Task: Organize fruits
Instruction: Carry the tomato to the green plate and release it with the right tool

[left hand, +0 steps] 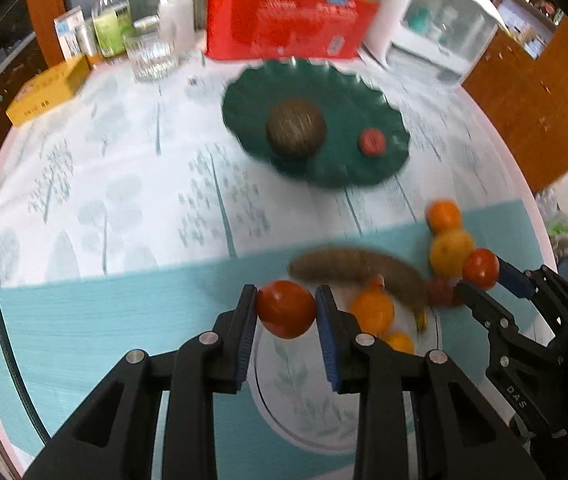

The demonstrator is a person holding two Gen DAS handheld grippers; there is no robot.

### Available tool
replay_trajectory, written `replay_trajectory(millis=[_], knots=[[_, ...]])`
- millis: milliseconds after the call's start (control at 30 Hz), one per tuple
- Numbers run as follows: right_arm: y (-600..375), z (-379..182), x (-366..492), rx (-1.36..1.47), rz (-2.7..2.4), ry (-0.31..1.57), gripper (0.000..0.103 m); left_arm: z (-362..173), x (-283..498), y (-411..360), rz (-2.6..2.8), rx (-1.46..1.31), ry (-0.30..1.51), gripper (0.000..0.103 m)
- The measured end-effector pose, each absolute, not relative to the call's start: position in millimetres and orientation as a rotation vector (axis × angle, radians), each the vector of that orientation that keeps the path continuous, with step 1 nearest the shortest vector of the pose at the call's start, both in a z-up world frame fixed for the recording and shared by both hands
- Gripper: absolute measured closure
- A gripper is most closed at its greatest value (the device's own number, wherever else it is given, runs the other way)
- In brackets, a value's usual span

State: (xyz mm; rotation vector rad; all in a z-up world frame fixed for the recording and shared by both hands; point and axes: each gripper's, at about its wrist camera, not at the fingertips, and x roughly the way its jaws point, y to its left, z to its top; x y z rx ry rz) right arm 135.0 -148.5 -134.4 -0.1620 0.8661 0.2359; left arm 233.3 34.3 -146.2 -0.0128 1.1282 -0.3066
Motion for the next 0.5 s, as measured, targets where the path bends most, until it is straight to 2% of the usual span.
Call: replay_trajectory(millis=[500], knots=[[-144.6,-115.2,227.6,-0.167,0.294,0.8,0.067,-113.9,336.9,32.1,-0.231,-0.057,0.997,0.075]])
